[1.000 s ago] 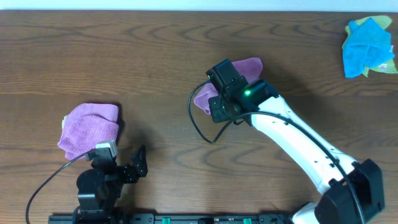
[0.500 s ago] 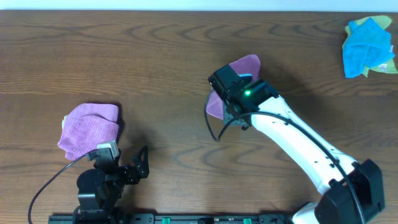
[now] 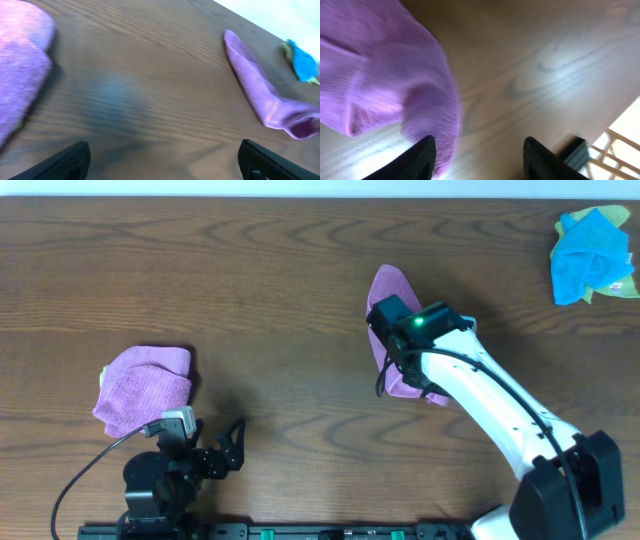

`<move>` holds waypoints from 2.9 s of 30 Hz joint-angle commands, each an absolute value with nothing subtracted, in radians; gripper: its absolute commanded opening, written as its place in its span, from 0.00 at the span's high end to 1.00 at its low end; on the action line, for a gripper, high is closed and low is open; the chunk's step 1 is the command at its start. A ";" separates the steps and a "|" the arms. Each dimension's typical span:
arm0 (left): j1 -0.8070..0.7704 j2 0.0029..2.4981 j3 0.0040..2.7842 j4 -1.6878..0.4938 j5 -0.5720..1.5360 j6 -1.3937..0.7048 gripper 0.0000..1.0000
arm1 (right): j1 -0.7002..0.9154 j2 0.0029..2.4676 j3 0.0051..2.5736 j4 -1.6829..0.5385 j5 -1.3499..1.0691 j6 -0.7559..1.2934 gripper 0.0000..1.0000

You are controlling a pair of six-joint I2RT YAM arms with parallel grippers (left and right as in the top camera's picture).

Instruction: Fold the cloth

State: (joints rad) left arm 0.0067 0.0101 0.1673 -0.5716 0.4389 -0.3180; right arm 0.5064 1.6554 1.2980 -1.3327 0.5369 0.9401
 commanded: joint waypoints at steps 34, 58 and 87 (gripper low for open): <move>0.013 0.004 0.158 -0.572 0.559 -0.502 0.05 | 0.339 1.954 1.293 -0.789 0.070 0.480 0.38; 0.013 0.004 0.158 -0.572 0.558 -0.501 0.04 | 0.352 1.947 1.306 -0.779 -0.010 0.439 0.93; 0.013 0.004 0.158 -0.572 0.513 -0.501 0.05 | 0.560 1.828 1.313 -0.674 -0.157 0.410 0.96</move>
